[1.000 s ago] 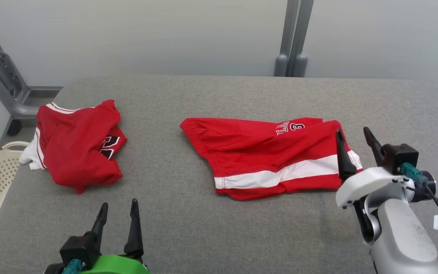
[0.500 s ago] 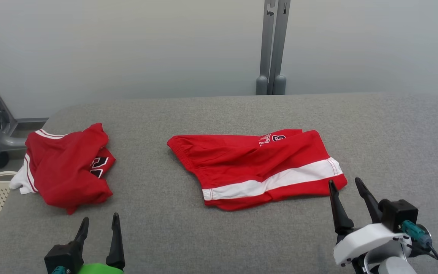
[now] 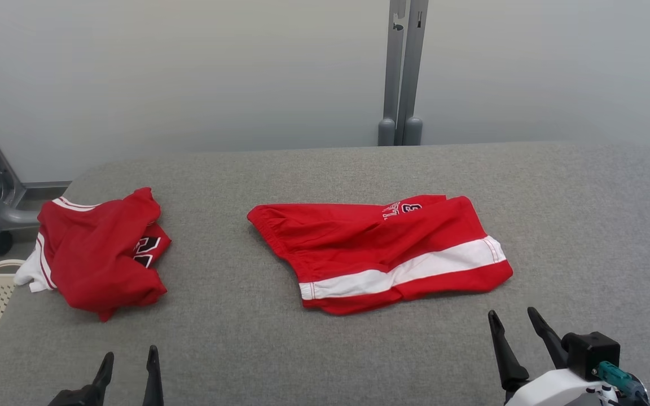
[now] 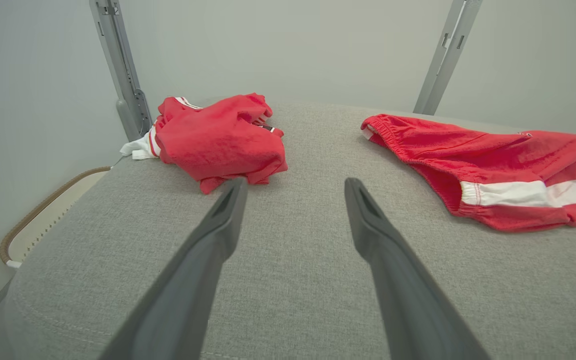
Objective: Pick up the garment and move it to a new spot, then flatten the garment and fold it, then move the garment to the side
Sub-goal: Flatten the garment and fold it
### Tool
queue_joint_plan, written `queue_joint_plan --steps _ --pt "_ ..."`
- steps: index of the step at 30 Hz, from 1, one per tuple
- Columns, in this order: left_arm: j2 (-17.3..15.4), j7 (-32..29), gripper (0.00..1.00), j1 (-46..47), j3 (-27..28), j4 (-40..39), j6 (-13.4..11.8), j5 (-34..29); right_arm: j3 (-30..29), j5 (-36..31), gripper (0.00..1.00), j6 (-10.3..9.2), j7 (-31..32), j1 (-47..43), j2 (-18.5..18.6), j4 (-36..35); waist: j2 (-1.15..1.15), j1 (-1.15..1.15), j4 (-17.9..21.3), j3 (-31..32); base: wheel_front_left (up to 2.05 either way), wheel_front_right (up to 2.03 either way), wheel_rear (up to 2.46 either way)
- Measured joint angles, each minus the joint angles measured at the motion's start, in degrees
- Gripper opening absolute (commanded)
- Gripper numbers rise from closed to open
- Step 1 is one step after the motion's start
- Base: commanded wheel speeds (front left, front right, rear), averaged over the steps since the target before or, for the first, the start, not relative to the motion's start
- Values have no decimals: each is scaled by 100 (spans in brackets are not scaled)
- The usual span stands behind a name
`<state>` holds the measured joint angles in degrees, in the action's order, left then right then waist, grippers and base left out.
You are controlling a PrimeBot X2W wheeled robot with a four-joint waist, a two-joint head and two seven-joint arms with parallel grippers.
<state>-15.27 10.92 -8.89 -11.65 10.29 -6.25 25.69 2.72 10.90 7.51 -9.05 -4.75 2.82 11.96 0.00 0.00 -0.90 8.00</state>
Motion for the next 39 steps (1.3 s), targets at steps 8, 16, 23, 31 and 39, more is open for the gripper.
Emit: queue_joint_plan --steps 8,16,23,31,39 --pt "-107 -444 100 -19 -249 -9 103 -10 -27 -116 100 0 276 -83 -1 -125 0 0 -4 -44 0 0 0" --pt "-112 -634 100 -14 -230 -197 -46 33 -148 -234 100 0 420 -71 1 -227 0 0 5 -89 0 0 0" --pt "-120 -646 100 -14 -252 -233 -64 58 -144 -229 100 0 427 -54 1 -238 0 0 3 -121 0 0 0" --pt "-40 -1100 100 291 -550 -141 126 169 -88 -354 100 0 1066 303 1 -197 0 0 13 -215 0 0 0" --pt "294 -2062 100 1455 -1244 432 671 232 18 -401 100 3 2597 1298 304 42 0 0 20 -463 0 0 0"
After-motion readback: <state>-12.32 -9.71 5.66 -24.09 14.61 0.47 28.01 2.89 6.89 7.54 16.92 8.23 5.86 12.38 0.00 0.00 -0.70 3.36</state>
